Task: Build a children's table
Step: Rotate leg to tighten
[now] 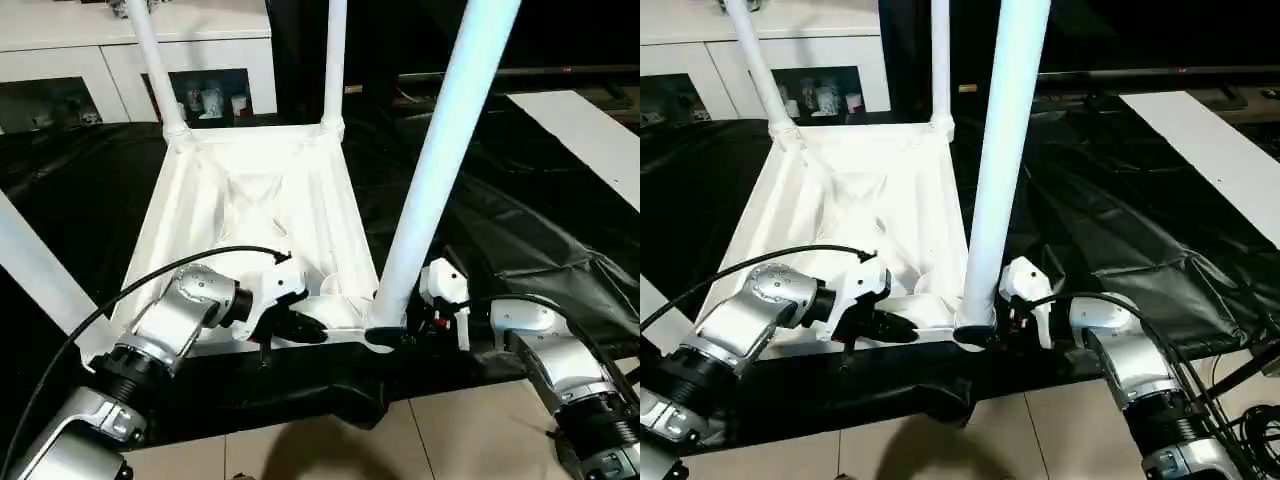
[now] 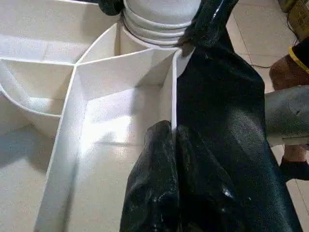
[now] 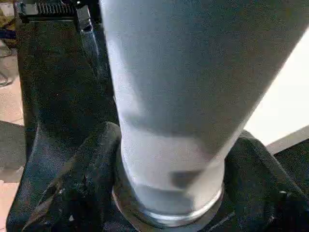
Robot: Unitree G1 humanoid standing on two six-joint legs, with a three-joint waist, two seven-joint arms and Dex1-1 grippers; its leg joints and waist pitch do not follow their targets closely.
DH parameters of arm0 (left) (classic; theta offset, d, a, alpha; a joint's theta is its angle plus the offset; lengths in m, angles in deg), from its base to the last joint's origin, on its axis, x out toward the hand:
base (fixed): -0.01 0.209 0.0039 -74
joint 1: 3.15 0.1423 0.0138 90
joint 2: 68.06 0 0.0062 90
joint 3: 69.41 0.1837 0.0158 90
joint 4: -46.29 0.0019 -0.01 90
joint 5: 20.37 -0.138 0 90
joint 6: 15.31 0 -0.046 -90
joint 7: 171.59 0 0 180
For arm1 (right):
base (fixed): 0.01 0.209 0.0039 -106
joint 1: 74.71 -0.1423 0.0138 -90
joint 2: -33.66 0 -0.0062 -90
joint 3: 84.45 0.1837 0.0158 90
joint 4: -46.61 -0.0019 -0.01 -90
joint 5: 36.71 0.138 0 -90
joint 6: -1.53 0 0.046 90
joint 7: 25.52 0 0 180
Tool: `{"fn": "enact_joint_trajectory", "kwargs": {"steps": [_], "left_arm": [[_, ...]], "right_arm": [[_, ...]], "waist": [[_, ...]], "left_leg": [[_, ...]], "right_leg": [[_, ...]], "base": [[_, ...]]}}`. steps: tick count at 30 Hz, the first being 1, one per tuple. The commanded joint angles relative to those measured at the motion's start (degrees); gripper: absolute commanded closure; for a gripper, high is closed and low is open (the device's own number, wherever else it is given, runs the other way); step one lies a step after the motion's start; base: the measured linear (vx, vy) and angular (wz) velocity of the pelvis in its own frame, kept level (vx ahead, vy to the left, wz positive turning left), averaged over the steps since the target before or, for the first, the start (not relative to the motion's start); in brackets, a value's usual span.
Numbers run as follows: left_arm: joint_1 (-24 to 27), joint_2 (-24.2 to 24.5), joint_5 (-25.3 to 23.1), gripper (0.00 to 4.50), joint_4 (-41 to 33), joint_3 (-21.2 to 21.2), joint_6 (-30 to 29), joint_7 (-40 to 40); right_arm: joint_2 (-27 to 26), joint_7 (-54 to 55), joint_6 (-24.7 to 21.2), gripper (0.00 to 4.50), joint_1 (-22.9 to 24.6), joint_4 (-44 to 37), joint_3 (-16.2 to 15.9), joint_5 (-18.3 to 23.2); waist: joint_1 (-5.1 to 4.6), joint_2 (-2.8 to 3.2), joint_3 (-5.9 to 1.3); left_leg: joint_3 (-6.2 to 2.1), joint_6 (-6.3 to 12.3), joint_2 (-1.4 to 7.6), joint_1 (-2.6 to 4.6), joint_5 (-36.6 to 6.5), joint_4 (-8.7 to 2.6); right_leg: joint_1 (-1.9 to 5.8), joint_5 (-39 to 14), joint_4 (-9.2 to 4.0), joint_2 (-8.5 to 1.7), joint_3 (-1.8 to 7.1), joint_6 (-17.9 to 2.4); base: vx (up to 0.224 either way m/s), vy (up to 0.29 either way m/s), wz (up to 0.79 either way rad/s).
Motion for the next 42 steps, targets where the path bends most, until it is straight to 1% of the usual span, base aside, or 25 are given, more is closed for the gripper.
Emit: {"fn": "enact_joint_trajectory", "kwargs": {"steps": [1, 7, 9, 11, 12, 15, 17, 18, 19, 22, 23, 25, 27, 29, 30, 31, 32, 33, 34, 35, 36, 37, 38, 40, 42], "left_arm": [[0.5, 0.3, 0.6, 4.5, -1.3, 0.9, -0.8, 2.3], [0.3, -0.7, 0.1, 4.5, -0.1, 0.5, -1.8, -0.3], [-0.3, -2.2, -0.5, 4.5, 1.8, -0.2, -2.0, -3.5], [-2.1, -5.6, -1.9, 4.5, 6.5, -1.7, -2.0, -10.4], [-3.3, -7.7, -2.6, 4.5, 9.4, -2.3, -1.7, -14.3], [-4.6, -9.9, -2.9, 4.5, 12.1, -3.3, -1.8, -18.3], [-7.1, -13.3, -3.6, 4.5, 16.7, -4.3, -1.6, -24.4], [-8.2, -14.7, -3.9, 4.5, 18.6, -4.9, -1.7, -27.4], [-9.5, -16.3, -4.3, 4.5, 20.7, -5.5, -1.6, -30.9], [-11.0, -17.7, -5.1, 4.5, 23.3, -5.7, -0.8, -34.1], [-11.8, -18.4, -5.4, 4.5, 24.9, -6.2, -0.1, -35.9], [-12.9, -19.1, -6.0, 4.5, 27.2, -6.6, 0.7, -38.1], [-13.1, -19.3, -6.4, 4.5, 28.0, -6.4, 1.2, -37.9], [-12.6, -18.7, -6.6, 4.5, 27.5, -5.3, 1.5, -35.2], [-12.3, -18.4, -6.7, 4.5, 27.2, -5.0, 1.4, -34.4], [-12.4, -18.4, -6.8, 4.5, 27.4, -4.9, 1.6, -34.1], [-12.0, -17.8, -7.0, 4.5, 26.9, -4.4, 1.7, -32.7], [-11.6, -17.0, -7.1, 4.5, 26.1, -3.9, 1.4, -31.2], [-11.1, -16.4, -7.1, 4.5, 25.4, -3.5, 1.8, -30.0], [-10.6, -15.8, -7.0, 4.5, 24.6, -3.1, 2.0, -28.5], [-10.1, -15.3, -6.8, 4.5, 23.9, -2.7, 2.1, -27.4], [-9.7, -14.9, -6.9, 4.5, 23.3, -2.6, 2.0, -27.0], [-8.8, -14.0, -6.7, 4.5, 22.2, -2.2, 2.1, -25.4], [-8.0, -13.3, -6.5, 4.5, 21.0, -1.8, 2.2, -23.8], [-7.1, -12.4, -6.2, 4.5, 19.1, -1.4, 1.6, -22.2]], "right_arm": [[0.4, -0.3, -0.4, 1.74, -1.1, 0.4, 0.0, -0.1], [-0.4, 1.5, -1.0, 1.8, -1.0, 1.6, 0.5, -0.3], [-2.0, 5.0, -1.4, 1.8, -1.2, 3.0, 1.7, -0.6], [-5.3, 14.8, -1.4, 1.8, -2.3, 7.2, 4.1, -2.3], [-7.4, 20.5, -1.9, 1.81, -2.9, 9.2, 5.4, -2.8], [-9.5, 25.3, -2.5, 1.81, -3.3, 10.4, 6.5, -2.9], [-13.4, 35.0, -3.3, 1.81, -4.7, 12.7, 8.2, -3.7], [-15.0, 39.2, -3.3, 1.81, -5.4, 13.9, 8.9, -4.2], [-16.9, 44.1, -3.3, 1.81, -6.4, 15.6, 9.5, -5.0], [-19.2, 49.3, -3.3, 1.81, -8.0, 17.9, 9.9, -6.2], [-20.5, 51.4, -3.0, 1.81, -8.8, 19.1, 10.5, -6.2], [-22.8, 53.3, -1.9, 1.81, -10.3, 20.8, 11.5, -5.4], [-23.8, 52.7, -1.1, 1.81, -11.1, 21.4, 11.4, -5.1], [-24.3, 49.9, 0.3, 1.81, -11.2, 20.8, 11.1, -4.3], [-24.4, 48.3, 0.8, 1.46, -10.9, 20.0, 11.5, -3.4], [-24.7, 47.6, 1.3, 1.26, -10.8, 19.7, 11.8, -2.8], [-24.1, 45.9, 2.5, 1.12, -10.3, 18.6, 11.7, -2.7], [-23.1, 43.8, 3.7, 1.06, -9.8, 17.3, 11.2, -2.7], [-22.2, 42.7, 4.0, 1.06, -9.6, 16.6, 10.8, -2.8], [-21.2, 41.0, 4.2, 0.77, -9.4, 15.9, 10.6, -2.6], [-20.3, 39.3, 4.3, 0.68, -9.2, 15.2, 10.4, -2.4], [-19.5, 37.7, 3.4, 0.68, -9.0, 14.2, 10.1, -2.0], [-17.1, 33.3, 1.4, 0.58, -8.6, 12.3, 9.4, -1.6], [-14.9, 29.8, 0.6, 0.58, -8.0, 10.8, 8.3, -1.7], [-11.9, 24.9, 0.6, 0.58, -6.8, 8.8, 6.2, -2.2]], "waist": [[-0.16, -0.61, -3.39], [-0.23, -0.62, -3.44], [-0.37, -0.62, -3.2], [-0.61, -0.45, -3.12], [-0.82, -0.17, -3.15], [-1.55, -0.72, -3.08], [-1.52, -0.63, -3.23], [-1.77, -0.08, -3.13], [-1.82, -0.32, -3.16], [-1.7, -0.3, -3.13], [-1.6, -0.35, -3.28], [-1.66, -0.27, -3.37], [-1.6, -0.15, -3.37], [-1.48, -0.33, -3.44], [-1.51, -0.51, -3.44], [-1.51, -0.45, -3.46], [-1.52, -0.71, -3.5], [-1.39, -0.58, -3.49], [-1.47, -0.64, -3.49], [-1.53, -0.81, -3.43], [-1.48, -1.06, -3.52], [-1.48, -0.92, -3.54], [-1.47, -1.17, -3.6], [-1.24, -1.0, -3.61], [-0.99, -1.06, -3.62]], "left_leg": [[0.53, 3.31, 0.6, 0.47, -13.4, -3.75], [0.57, 3.34, 0.56, 0.47, -12.7, -3.66], [0.59, 2.78, 0.42, 0.46, -14.3, -3.75], [0.47, 1.58, 0.27, 0.48, -15.7, -3.78], [0.2, 0.54, 0.27, 0.61, -16.8, -3.99], [0.11, 0.05, -0.04, 0.48, -19.3, -3.97], [0.07, 0.54, -0.02, 0.52, -19.2, -3.92], [0.16, -0.03, -0.17, 0.59, -19.3, -3.87], [0.05, -0.63, -0.22, 0.74, -20.0, -3.97], [-0.05, -0.42, -0.25, 0.76, -20.8, -3.95], [-0.05, -0.08, -0.23, 0.61, -20.3, -3.99], [0.03, 0.14, -0.24, 0.57, -19.8, -3.98], [-0.01, 0.15, -0.11, 0.51, -19.6, -4.09], [0.05, 0.76, -0.03, 0.35, -18.6, -4.09], [0.1, 1.01, -0.01, 0.29, -18.5, -4.07], [0.06, 1.13, -0.01, 0.16, -18.1, -4.07], [0.16, 1.48, -0.02, 0.07, -17.2, -4.02], [0.17, 1.73, 0.02, 0.18, -17.3, -4.01], [0.09, 2.14, 0.07, -0.08, -16.7, -4.03], [0.05, 2.34, 0.04, -0.34, -16.0, -4.11], [0.19, 2.72, 0.1, -0.09, -15.5, -3.95], [0.2, 2.85, 0.14, -0.05, -15.1, -3.91], [0.34, 3.39, 0.14, -0.09, -13.8, -3.74], [0.39, 4.28, 0.24, 0.02, -12.4, -3.61], [0.5, 4.9, 0.35, 0.1, -11.0, -3.49]], "right_leg": [[2.66, -12.3, -2.98, -1.47, 1.09, -13.7], [2.66, -12.0, -2.94, -1.47, 1.12, -13.5], [2.49, -14.7, -3.31, -1.49, 1.1, -13.1], [2.33, -17.4, -3.54, -1.51, 1.04, -12.3], [2.41, -19.4, -3.63, -1.57, 0.94, -11.7], [2.38, -24.0, -4.3, -1.49, 0.77, -9.4], [2.2, -24.2, -4.47, -1.6, 0.83, -8.9], [1.78, -23.8, -4.58, -1.4, 0.83, -9.1], [1.84, -24.5, -4.61, -1.33, 0.69, -8.9], [1.77, -26.2, -4.9, -1.5, 0.62, -8.2], [2.0, -25.3, -4.89, -1.5, 0.62, -8.0], [1.86, -23.2, -4.71, -1.44, 0.71, -8.5], [2.05, -20.8, -4.48, -1.39, 0.66, -9.3], [2.32, -18.2, -4.2, -1.47, 0.75, -10.2], [2.38, -17.8, -4.16, -1.49, 0.76, -10.3], [2.52, -17.3, -4.0, -1.55, 0.77, -10.5], [2.59, -16.5, -3.99, -1.57, 0.78, -10.7], [2.58, -16.6, -3.98, -1.66, 0.78, -10.8], [2.8, -16.4, -3.83, -1.73, 0.78, -10.8], [2.97, -16.7, -3.8, -1.69, 0.67, -10.6], [2.8, -16.6, -3.89, -1.67, 0.72, -10.7], [2.81, -16.2, -3.78, -1.74, 0.79, -11.1], [2.89, -14.4, -3.68, -1.67, 0.83, -11.7], [2.94, -12.2, -3.4, -1.64, 0.87, -12.4], [2.95, -10.6, -3.21, -1.69, 0.88, -13.1]], "base": [[0.0, 0.0, 0.0], [0.0, 0.0, 0.0], [0.0, 0.0, 0.0], [0.0, 0.0, 0.0], [0.0, 0.0, 0.0], [0.0, 0.0, 0.0], [0.0, 0.0, 0.0], [0.0, 0.0, 0.0], [0.0, 0.0, 0.0], [0.0, 0.0, 0.0], [0.0, 0.0, 0.0], [0.0, 0.0, 0.0], [0.0, 0.0, 0.0], [0.0, 0.0, 0.0], [0.0, 0.0, 0.0], [0.0, 0.0, 0.0], [0.0, 0.0, 0.0], [0.0, 0.0, 0.0], [0.0, 0.0, 0.0], [0.0, 0.0, 0.0], [0.0, 0.0, 0.0], [0.0, 0.0, 0.0], [0.0, 0.0, 0.0], [0.0, 0.0, 0.0], [0.0, 0.0, 0.0]]}}
